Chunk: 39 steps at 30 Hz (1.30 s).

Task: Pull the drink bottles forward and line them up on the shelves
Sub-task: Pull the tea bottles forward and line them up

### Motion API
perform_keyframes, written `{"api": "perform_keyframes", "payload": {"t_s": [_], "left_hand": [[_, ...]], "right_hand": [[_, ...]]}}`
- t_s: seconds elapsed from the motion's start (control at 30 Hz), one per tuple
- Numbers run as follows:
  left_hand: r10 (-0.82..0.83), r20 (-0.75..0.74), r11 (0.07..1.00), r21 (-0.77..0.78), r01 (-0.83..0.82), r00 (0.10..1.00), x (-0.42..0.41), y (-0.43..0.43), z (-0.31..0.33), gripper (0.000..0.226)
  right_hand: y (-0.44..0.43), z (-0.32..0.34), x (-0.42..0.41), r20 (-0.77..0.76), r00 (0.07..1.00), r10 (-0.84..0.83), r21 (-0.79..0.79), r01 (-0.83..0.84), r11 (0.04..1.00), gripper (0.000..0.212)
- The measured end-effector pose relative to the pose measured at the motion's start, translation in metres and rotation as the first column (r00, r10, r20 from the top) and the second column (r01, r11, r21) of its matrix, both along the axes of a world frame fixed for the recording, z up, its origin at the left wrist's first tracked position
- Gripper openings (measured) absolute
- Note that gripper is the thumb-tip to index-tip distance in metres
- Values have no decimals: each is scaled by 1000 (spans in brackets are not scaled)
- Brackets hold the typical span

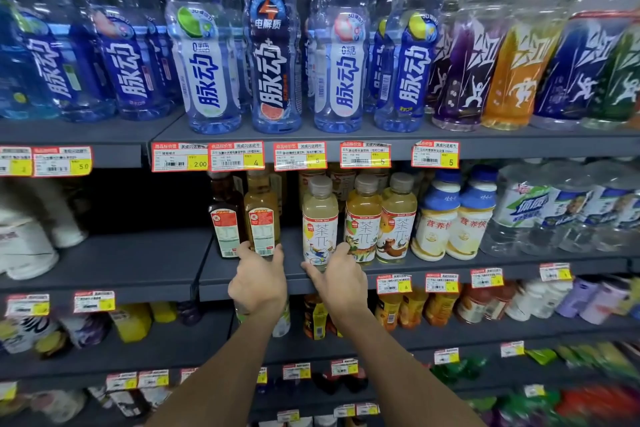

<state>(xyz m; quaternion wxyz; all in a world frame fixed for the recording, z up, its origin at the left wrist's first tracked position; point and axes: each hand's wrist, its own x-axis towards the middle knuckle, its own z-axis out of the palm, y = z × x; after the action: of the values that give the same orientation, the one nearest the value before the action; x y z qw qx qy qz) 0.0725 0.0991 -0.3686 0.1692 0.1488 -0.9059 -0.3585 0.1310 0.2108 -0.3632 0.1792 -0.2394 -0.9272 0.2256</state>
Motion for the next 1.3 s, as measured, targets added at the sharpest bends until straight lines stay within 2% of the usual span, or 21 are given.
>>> {"api": "perform_keyframes", "payload": {"t_s": [0.2,0.4,0.57,0.73,0.8,0.9,1.0,1.07,1.17,1.23,1.3], "left_hand": [[12,37,1000,11,-13,999,-2,2,2,65],[52,161,998,-40,-46,986,-1,9,14,69],[66,161,998,-17,-64,985,2,12,19,67],[55,130,998,-19,-53,990,3,11,18,64],[26,114,998,-64,-19,993,4,7,15,62],[-86,54,987,-131,93,995,5,-9,11,55],[-257,4,917,-315,246,966,0,-35,11,49],[-322,-21,861,-422,284,946,-4,-55,13,47],[-350,-160,877,-402,263,923,-7,-83,17,43],[-342,-281,923,-280,264,897,-13,-98,17,37],[-325,-313,945,-153,290,892,-19,-108,21,43]], "right_hand": [[-3,4,0,15,1000,-23,-28,24,999,60],[-1,5,5,27,1000,5,-2,-5,1000,60],[-4,2,19,-23,999,22,-13,-23,1000,62],[-12,6,26,-155,985,80,37,-76,996,37],[-17,8,25,-167,969,184,54,-178,983,26],[-28,13,18,-180,937,298,73,-289,955,21],[-44,16,9,-231,920,317,-31,-332,943,20],[-57,18,4,-258,921,292,-133,-333,934,20],[-71,21,-7,-286,927,241,-182,-300,937,33],[-77,23,-15,-236,945,228,-186,-274,944,56],[-83,26,-23,-168,962,217,-180,-246,952,75]]}}
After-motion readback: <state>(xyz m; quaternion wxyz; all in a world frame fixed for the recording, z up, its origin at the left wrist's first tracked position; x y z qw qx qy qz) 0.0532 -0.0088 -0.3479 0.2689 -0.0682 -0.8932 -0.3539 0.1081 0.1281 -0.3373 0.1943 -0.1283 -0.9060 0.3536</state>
